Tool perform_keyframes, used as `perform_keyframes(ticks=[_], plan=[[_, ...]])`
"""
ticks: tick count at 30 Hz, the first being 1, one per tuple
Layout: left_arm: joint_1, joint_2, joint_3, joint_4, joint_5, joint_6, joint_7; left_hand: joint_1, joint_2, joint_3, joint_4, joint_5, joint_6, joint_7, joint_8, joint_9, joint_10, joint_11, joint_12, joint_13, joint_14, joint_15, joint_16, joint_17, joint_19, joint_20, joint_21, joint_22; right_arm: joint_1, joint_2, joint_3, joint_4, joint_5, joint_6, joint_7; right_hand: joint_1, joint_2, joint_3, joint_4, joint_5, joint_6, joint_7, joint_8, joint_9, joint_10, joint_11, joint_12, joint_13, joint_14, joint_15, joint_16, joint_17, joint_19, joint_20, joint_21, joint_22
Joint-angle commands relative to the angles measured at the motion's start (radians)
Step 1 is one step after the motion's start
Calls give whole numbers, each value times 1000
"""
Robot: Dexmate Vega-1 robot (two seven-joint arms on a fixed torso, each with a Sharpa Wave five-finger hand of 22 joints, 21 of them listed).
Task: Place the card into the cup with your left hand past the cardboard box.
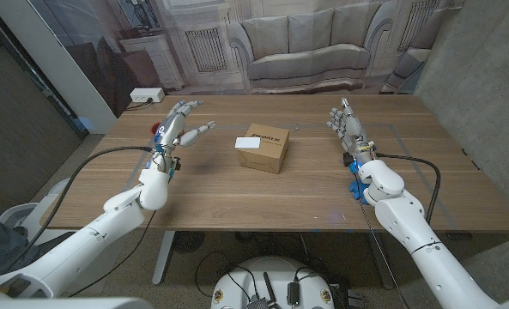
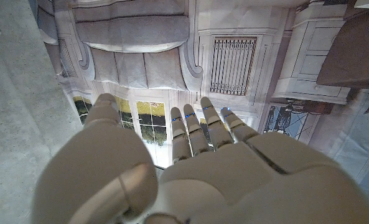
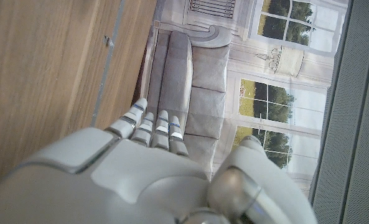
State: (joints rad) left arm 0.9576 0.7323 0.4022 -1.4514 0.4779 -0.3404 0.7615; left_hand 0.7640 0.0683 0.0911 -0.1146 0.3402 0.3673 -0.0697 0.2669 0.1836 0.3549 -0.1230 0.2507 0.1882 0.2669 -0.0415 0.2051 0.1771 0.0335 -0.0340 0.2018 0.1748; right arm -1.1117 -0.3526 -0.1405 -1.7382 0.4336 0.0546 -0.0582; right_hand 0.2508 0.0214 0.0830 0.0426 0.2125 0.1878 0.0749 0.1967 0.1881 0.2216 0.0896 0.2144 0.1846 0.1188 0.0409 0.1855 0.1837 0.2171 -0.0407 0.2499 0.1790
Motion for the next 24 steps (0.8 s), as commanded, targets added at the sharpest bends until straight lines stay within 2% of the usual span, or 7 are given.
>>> perform_keyframes(ticks=[1,24], plan=[[33,42,-2,-79,27,103,-10,8,-2,0,-10,-1,6,-3,0,4,12,-2,-5,3,9,-95,-2,1,11,-39,2,1,4,1,3,6,8,1,11,2,5,-1,-3,-2,10,4,4,3,6,0,7,2,12,0,6,3,8,-10,-3,4],[88,88,-8,-177,92,228,-3,20,-8,-1,-15,0,11,-7,-7,4,14,-5,-12,4,10,-101,-6,1,11,-40,0,1,-11,1,13,-3,18,5,23,2,7,-3,-4,-2,10,4,4,3,7,0,6,3,13,2,6,3,9,-9,-8,4]])
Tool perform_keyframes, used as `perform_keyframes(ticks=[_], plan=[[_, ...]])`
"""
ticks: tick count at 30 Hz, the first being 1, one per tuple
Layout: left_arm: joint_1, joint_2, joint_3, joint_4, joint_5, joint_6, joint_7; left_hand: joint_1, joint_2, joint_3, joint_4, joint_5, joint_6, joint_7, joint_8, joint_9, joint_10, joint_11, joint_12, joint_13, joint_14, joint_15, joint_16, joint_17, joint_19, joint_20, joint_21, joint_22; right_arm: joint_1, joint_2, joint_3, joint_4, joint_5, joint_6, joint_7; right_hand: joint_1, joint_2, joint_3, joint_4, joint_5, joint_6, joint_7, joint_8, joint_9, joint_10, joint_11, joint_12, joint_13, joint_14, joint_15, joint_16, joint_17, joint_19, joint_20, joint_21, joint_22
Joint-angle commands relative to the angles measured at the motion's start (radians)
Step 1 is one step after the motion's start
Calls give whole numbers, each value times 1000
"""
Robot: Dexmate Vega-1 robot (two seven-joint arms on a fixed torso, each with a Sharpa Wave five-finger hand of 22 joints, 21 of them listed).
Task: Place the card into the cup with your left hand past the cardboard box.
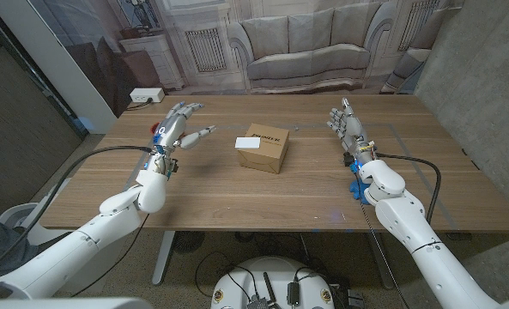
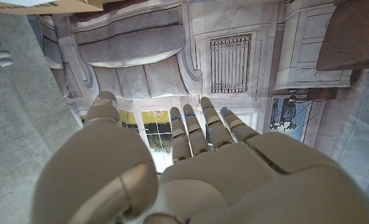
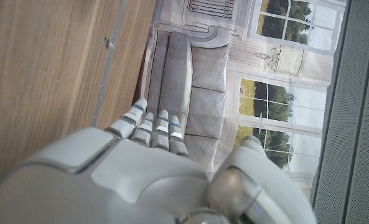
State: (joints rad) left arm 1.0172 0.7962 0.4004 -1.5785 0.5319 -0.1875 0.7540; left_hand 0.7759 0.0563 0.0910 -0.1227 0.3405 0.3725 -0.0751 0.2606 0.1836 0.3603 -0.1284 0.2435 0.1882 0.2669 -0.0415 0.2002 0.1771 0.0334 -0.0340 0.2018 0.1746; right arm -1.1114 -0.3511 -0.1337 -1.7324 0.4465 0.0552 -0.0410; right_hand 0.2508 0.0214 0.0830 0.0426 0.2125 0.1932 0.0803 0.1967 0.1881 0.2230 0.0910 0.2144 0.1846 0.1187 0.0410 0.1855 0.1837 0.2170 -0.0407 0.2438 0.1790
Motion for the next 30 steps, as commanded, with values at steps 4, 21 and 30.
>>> perform_keyframes(ticks=[4,21,30], plan=[[40,32,-13,-66,31,87,-3,11,3,0,-8,0,8,-3,-2,4,10,-3,-7,4,10,-102,-2,1,11,-40,-1,1,-15,0,9,-17,6,1,2,2,7,-3,-4,-3,5,-2,4,3,6,-2,6,3,12,1,5,3,9,-9,-3,5],[85,78,-25,-151,68,197,-63,41,-19,-2,-24,2,-10,-13,-19,5,-8,-9,-23,4,-4,-108,-12,0,8,-41,-4,0,-14,5,8,-25,12,-2,8,2,8,-4,-4,-3,8,-2,4,3,8,-4,6,3,12,1,5,3,8,-7,-7,5],[83,91,-13,-172,111,243,-81,67,-34,-2,-36,5,-20,-26,-28,5,-14,-24,-29,4,-12,-113,-15,0,6,-39,-6,0,-18,7,7,-21,11,4,8,1,9,-5,-5,-3,8,-2,4,4,8,-5,6,3,13,1,5,3,8,-8,-8,5]])
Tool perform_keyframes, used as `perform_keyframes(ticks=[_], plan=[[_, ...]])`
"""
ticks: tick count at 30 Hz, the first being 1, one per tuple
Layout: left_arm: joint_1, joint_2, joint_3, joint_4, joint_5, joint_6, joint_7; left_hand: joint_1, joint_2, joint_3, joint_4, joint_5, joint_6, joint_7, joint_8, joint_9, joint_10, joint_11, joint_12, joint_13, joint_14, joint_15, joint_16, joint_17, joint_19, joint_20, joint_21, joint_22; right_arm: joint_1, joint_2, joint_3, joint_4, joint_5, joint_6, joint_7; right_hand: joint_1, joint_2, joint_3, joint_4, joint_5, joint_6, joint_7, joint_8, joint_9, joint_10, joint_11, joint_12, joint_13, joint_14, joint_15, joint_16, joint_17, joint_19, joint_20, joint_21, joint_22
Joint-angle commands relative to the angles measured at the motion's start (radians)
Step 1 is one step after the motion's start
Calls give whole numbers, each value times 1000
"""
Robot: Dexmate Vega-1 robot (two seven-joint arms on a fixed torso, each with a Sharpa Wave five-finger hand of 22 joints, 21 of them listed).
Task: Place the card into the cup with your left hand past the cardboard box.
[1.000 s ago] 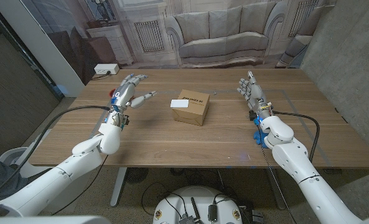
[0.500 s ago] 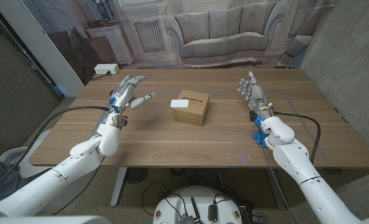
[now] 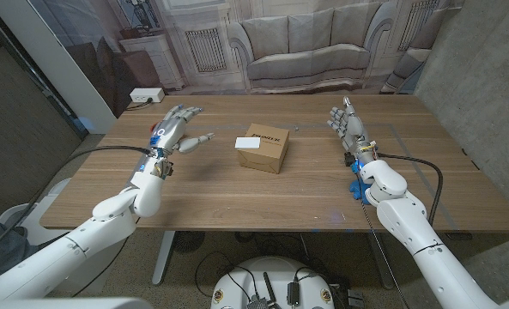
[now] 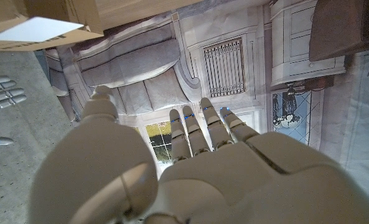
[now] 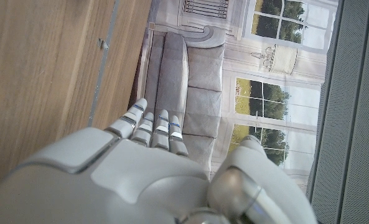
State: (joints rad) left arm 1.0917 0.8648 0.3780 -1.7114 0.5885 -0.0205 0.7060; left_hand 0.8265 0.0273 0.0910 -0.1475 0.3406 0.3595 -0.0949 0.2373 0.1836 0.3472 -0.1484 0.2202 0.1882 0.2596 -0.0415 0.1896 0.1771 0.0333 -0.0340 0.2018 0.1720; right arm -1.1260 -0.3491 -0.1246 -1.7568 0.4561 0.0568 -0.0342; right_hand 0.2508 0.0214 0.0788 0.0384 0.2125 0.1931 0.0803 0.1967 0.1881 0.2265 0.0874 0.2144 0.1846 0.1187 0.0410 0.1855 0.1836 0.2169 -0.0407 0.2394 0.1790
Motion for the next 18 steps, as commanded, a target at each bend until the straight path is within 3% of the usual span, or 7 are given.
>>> perform_keyframes(ticks=[1,14,18], plan=[[7,23,11,-40,60,81,-35,20,-7,-2,-12,5,-7,-8,-5,5,-2,-3,-7,4,-5,-115,-4,-1,6,-39,-6,2,-4,5,-3,3,1,2,1,2,9,-1,-1,-3,9,-2,4,4,5,-2,6,3,12,1,5,3,9,-7,-4,5],[-23,26,35,-32,88,96,-58,61,-25,-1,-16,12,36,-37,4,6,27,-32,-2,5,-4,-122,-3,0,-1,-41,-9,3,-3,7,-5,3,-2,3,-4,1,9,-2,-1,-4,10,-2,4,4,6,-1,6,3,15,2,5,3,10,-7,-6,5],[-25,21,40,-36,109,123,-54,79,-29,-3,-6,18,90,-73,15,5,58,-64,-2,5,-13,-123,-2,2,-54,-22,-22,4,-3,8,-6,5,0,2,-2,1,9,-2,-1,-4,10,-2,4,4,7,0,6,3,15,1,5,3,10,-7,-6,5]])
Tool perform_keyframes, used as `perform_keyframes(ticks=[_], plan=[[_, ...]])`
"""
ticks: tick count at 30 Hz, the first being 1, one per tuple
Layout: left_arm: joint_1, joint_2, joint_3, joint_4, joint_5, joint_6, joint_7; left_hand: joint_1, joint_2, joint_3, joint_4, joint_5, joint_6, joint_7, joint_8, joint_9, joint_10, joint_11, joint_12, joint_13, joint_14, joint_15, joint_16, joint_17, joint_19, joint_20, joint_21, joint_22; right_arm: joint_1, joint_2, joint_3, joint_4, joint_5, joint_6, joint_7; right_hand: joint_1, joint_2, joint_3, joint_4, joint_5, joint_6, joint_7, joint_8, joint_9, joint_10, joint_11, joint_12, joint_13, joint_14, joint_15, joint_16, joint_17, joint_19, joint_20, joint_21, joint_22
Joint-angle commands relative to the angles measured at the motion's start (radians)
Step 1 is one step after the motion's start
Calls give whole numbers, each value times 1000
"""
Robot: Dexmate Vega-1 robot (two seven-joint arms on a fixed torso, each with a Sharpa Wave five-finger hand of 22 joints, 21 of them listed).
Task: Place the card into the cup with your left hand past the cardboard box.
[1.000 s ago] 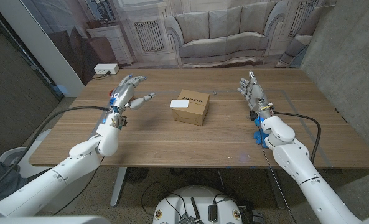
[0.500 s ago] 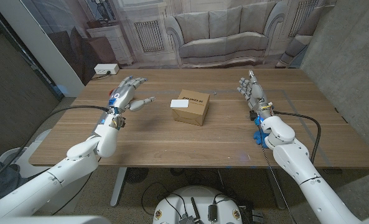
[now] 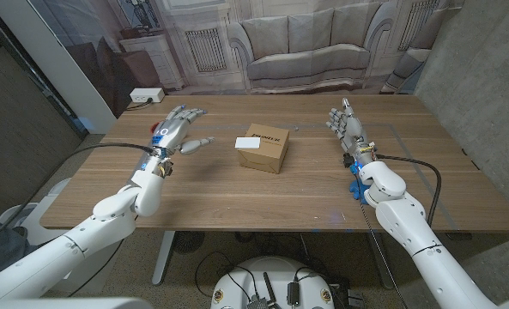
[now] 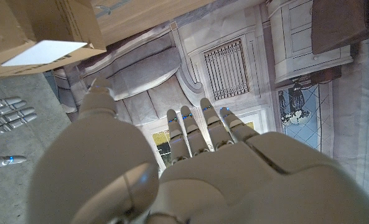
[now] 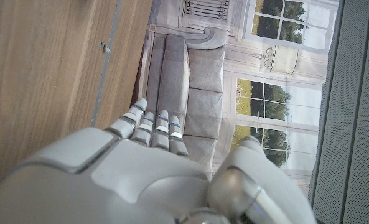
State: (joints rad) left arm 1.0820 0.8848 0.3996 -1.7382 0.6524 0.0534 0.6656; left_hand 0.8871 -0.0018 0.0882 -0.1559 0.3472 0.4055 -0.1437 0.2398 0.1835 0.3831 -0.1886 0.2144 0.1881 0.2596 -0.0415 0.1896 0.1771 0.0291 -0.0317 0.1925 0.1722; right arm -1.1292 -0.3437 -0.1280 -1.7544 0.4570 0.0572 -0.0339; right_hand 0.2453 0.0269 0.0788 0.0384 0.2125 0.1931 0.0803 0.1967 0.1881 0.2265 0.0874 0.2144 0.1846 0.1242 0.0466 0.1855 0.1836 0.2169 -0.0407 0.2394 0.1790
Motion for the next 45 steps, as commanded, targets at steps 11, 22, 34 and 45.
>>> perform_keyframes(ticks=[11,22,34,45], plan=[[-26,1,34,-13,72,76,-20,44,-2,1,7,20,111,-70,24,3,74,-30,4,4,-31,-134,-4,3,-114,-17,-15,6,7,8,-4,9,5,-4,2,6,5,-3,-1,-4,10,-2,4,4,8,2,6,3,9,-3,5,3,11,-7,-8,5],[-35,9,46,-35,104,106,-46,82,-3,6,2,26,155,-74,29,2,123,-30,5,4,-37,-148,-3,1,-129,-24,-7,5,10,10,-7,11,4,-9,4,6,5,-4,-1,-4,10,-2,4,4,9,1,6,3,10,-3,5,3,11,-6,-10,5],[-41,27,55,-67,133,133,-109,145,-3,15,0,27,213,-76,39,8,179,-31,3,3,-31,-157,0,0,-130,-23,0,4,2,12,-1,-4,10,-18,1,5,6,-6,-1,-5,11,-2,4,4,10,3,6,3,10,-3,5,4,12,-6,-12,6],[-49,45,70,-86,170,141,-171,156,-7,12,5,23,218,-77,34,6,188,-31,-4,3,-35,-156,-2,1,-123,-6,3,4,-3,19,3,-14,15,-14,1,4,7,-7,-2,-5,11,-2,3,4,10,2,6,3,10,-4,5,4,13,-5,-13,6]])
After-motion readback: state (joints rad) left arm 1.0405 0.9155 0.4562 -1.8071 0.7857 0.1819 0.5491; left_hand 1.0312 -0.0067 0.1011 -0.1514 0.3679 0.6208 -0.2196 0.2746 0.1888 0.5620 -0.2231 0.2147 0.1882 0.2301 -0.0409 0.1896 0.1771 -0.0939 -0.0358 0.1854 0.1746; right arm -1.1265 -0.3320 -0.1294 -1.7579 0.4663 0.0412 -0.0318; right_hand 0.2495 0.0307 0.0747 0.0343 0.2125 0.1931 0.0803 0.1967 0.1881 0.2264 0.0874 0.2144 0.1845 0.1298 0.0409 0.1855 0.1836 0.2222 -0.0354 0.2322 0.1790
